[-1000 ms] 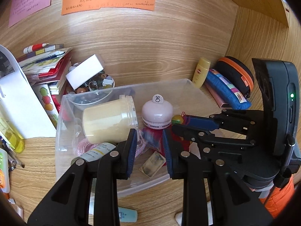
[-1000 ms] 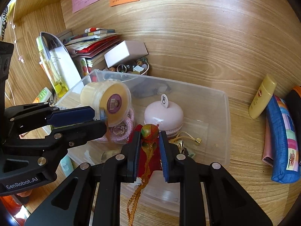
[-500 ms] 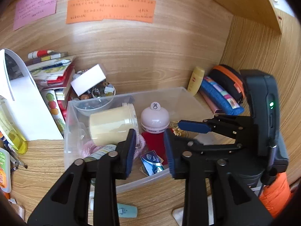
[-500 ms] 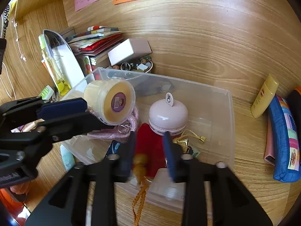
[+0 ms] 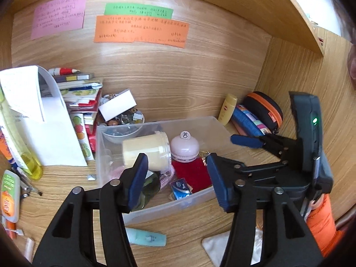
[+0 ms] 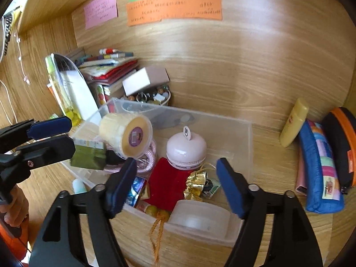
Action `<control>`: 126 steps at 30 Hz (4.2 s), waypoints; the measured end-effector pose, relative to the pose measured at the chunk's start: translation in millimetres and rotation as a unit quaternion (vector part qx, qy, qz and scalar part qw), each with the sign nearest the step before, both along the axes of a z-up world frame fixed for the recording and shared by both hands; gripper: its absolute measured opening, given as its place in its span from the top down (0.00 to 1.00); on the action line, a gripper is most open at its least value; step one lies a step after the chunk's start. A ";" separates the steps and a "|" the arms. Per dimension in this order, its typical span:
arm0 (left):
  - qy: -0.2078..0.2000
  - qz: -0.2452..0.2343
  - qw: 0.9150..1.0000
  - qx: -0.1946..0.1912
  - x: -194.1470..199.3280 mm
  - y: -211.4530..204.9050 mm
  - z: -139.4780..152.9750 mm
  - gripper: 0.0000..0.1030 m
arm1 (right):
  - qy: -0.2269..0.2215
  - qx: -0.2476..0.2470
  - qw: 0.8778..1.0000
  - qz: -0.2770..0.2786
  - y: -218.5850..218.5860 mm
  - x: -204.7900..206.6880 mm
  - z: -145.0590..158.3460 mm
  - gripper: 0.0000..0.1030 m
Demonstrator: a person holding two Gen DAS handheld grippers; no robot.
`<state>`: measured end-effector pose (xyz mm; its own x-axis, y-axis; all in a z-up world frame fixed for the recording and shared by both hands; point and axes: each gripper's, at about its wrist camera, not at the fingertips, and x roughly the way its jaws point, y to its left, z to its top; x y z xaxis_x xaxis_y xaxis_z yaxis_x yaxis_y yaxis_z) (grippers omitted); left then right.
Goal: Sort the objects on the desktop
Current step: 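Lower the Max box and tassel ornament into the clear box and release both, then grasp the teal bottle with the left gripper while right grasps the white drawstring bag, then carry the teal bottle and white bag into the clear box and release both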
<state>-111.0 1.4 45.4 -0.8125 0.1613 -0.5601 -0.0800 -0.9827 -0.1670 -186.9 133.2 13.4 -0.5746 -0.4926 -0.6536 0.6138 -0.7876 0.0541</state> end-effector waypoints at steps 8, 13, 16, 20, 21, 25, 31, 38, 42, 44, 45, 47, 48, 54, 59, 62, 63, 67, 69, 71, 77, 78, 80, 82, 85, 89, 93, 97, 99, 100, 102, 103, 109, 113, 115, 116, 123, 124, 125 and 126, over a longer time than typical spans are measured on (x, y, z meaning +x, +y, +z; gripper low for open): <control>0.001 0.019 0.999 -0.038 23.9 -1.1 0.7 0.23 | -0.002 -0.020 1.000 -0.012 10.9 29.0 14.8 0.16; -0.010 0.031 0.999 -0.043 36.2 -9.1 -5.3 0.12 | 0.013 -0.020 1.000 -0.020 18.4 47.4 20.7 0.16; -0.026 0.036 0.998 -0.044 39.5 -15.5 -12.4 0.12 | 0.016 -0.020 0.999 -0.020 21.9 58.8 20.7 0.12; -0.051 0.046 0.997 -0.046 44.9 -24.5 -26.1 0.12 | 0.013 -0.021 1.000 -0.013 26.6 73.9 14.4 0.04; -0.056 0.048 0.996 -0.048 46.4 -26.3 -29.3 0.12 | 0.011 -0.018 1.000 -0.012 28.0 76.7 12.6 0.04; -0.077 0.052 0.994 -0.057 51.4 -31.8 -41.9 0.12 | 0.013 0.004 0.999 -0.031 30.9 93.2 -0.6 0.04; -0.117 0.060 0.990 -0.048 59.8 -38.5 -63.7 0.12 | -0.001 0.014 1.000 -0.021 31.1 121.4 -18.5 0.04; -0.145 0.052 0.987 -0.054 65.6 -32.0 -82.3 0.12 | -0.022 0.021 0.999 -0.028 30.7 140.4 -39.0 0.04; -0.166 0.045 0.984 -0.057 57.3 -28.2 -91.9 0.12 | -0.027 0.038 0.999 -0.025 24.9 146.6 -51.6 0.04; -0.178 0.042 0.982 -0.052 51.5 -27.1 -96.7 0.12 | -0.036 0.042 0.998 -0.023 23.3 147.8 -58.2 0.04; -0.182 0.041 0.981 -0.048 48.6 -26.7 -98.4 0.12 | -0.039 0.042 0.998 -0.023 22.6 147.7 -60.3 0.04; -0.186 0.041 0.981 -0.044 43.7 -25.9 -100.7 0.12 | -0.050 0.040 0.998 -0.023 22.4 146.8 -64.9 0.04; -0.187 0.041 0.980 -0.046 41.0 -25.1 -101.3 0.12 | -0.055 0.038 0.997 -0.024 22.4 146.2 -66.8 0.04; -0.197 0.041 0.978 -0.055 23.3 -22.3 -105.5 0.12 | -0.084 0.037 0.996 -0.025 19.8 140.5 -79.9 0.00; -0.196 0.037 0.978 -0.059 15.9 -18.0 -107.7 0.12 | -0.078 0.052 0.995 -0.026 13.3 140.7 -84.7 0.00; -0.192 0.036 0.978 -0.068 13.3 -12.2 -108.5 0.12 | -0.073 0.058 0.995 -0.026 11.1 141.7 -85.1 0.00; -0.191 0.036 0.978 -0.073 12.3 -9.9 -109.1 0.12 | -0.073 0.056 0.995 -0.027 11.8 141.1 -84.7 0.00; -0.188 0.041 0.978 -0.087 8.6 -6.1 -110.5 0.12 | -0.072 0.035 0.996 -0.029 19.8 139.3 -82.2 0.13; -0.185 0.045 0.978 -0.088 8.0 -6.3 -110.2 0.12 | -0.070 0.027 0.997 -0.027 22.2 140.4 -81.1 0.21; -0.181 0.047 0.979 -0.087 8.8 -7.3 -109.4 0.17 | -0.068 0.022 0.997 -0.026 21.6 142.1 -79.7 0.25; -0.166 0.037 0.981 -0.094 12.6 -4.5 -106.9 0.29 | -0.061 0.011 0.998 -0.019 21.5 142.3 -74.3 0.39; -0.164 0.035 0.981 -0.098 13.1 -3.7 -107.0 0.29 | -0.063 0.006 0.998 -0.017 22.5 141.4 -73.1 0.42; -0.160 0.031 0.981 -0.106 13.5 -1.1 -106.6 0.29 | -0.069 -0.005 0.998 -0.013 24.8 138.6 -70.0 0.46; -0.156 0.027 0.981 -0.113 15.7 1.5 -105.8 0.29 | -0.075 -0.016 0.997 -0.012 27.4 136.2 -68.3 0.48; -0.148 0.024 0.982 -0.110 19.8 6.4 -103.7 0.29 | -0.083 -0.029 0.996 -0.010 29.9 131.9 -67.0 0.50; -0.137 0.025 0.986 -0.095 25.2 8.1 -99.8 0.29 | -0.079 -0.036 0.996 -0.015 32.6 128.8 -61.8 0.53; -0.122 0.034 0.989 -0.082 31.8 8.6 -94.9 0.29 | -0.067 -0.039 0.997 -0.020 34.1 125.1 -53.3 0.54; -0.106 0.037 0.992 -0.066 38.9 10.8 -88.8 0.29 | -0.049 -0.042 0.998 -0.027 37.6 119.9 -41.5 0.54; -0.098 0.043 0.992 -0.065 42.6 12.3 -85.2 0.29 | -0.039 -0.043 0.998 -0.025 38.0 117.9 -33.9 0.54; -0.097 0.043 0.992 -0.062 44.9 11.2 -83.4 0.29 | -0.031 -0.046 0.998 -0.024 38.6 117.8 -29.7 0.54; -0.095 0.040 0.993 -0.049 46.4 12.2 -80.1 0.29 | -0.018 -0.046 0.999 -0.022 39.2 118.2 -22.5 0.54; -0.094 0.040 0.994 -0.048 47.3 13.1 -78.4 0.29 | -0.006 -0.045 0.999 -0.022 38.3 118.1 -17.3 0.54; -0.064 0.041 0.996 -0.044 53.0 13.4 -55.0 0.29 | 0.027 -0.046 0.999 -0.013 37.9 111.4 1.3 0.54; -0.035 0.048 0.997 -0.048 53.6 11.4 -34.7 0.29 | 0.042 -0.047 0.998 -0.013 35.9 102.5 10.5 0.54; -0.022 0.055 0.997 -0.051 51.8 9.0 -25.7 0.29 | 0.047 -0.052 0.997 -0.014 35.0 95.7 14.8 0.54; -0.017 0.058 0.997 -0.053 50.5 7.9 -21.6 0.29 | 0.048 -0.053 0.997 -0.015 34.2 91.8 16.7 0.54; 0.004 0.073 0.997 -0.039 33.6 -3.2 -1.0 0.29 | 0.060 -0.048 0.997 -0.028 20.4 62.1 23.1 0.54; 0.004 0.075 0.996 -0.040 30.1 -3.6 0.4 0.29 | 0.060 -0.047 0.997 -0.030 18.1 58.3 22.7 0.54; 0.004 0.076 0.996 -0.043 26.2 -3.4 1.5 0.29 | 0.058 -0.045 0.997 -0.032 15.7 53.2 22.1 0.54; 0.004 0.074 0.996 -0.044 22.0 -2.8 1.8 0.29 | 0.053 -0.045 0.997 -0.035 13.6 47.2 21.1 0.54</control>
